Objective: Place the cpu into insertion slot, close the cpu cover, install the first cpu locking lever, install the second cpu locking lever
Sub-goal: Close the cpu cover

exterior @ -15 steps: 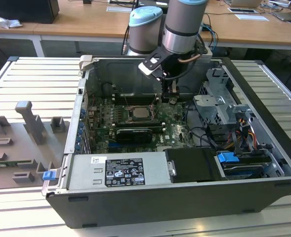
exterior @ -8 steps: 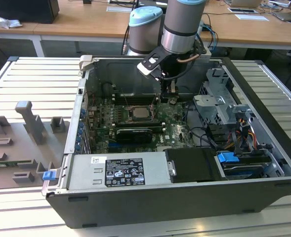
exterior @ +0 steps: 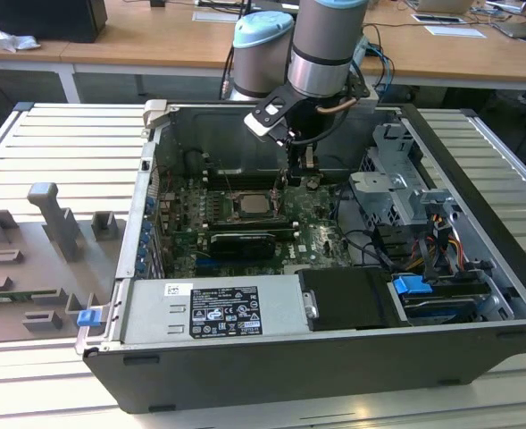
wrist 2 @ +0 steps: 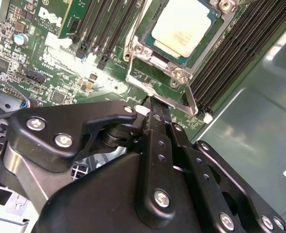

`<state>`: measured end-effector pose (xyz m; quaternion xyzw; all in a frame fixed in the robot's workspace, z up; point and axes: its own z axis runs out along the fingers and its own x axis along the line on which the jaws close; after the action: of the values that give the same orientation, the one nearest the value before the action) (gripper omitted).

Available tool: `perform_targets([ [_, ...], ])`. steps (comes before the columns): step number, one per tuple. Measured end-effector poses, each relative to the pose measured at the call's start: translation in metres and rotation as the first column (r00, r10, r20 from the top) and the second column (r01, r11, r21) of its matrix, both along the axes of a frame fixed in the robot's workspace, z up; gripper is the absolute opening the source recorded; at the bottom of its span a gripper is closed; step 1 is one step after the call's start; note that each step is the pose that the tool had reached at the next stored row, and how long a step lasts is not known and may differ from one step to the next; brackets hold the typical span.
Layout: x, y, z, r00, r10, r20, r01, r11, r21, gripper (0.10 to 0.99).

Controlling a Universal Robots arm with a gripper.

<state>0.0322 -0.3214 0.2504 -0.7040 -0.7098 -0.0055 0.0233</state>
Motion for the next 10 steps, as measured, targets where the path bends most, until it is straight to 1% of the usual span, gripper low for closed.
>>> perform_targets([
  [6, -0.0057, 0.0, -0.0006, 1.0, 0.0, 0.0, 0.0, 1.0, 0.0, 0.106],
  [10, -0.0077, 0.0, -0.002, 1.0, 0.0, -0.0001, 0.0, 1.0, 0.0, 0.106],
])
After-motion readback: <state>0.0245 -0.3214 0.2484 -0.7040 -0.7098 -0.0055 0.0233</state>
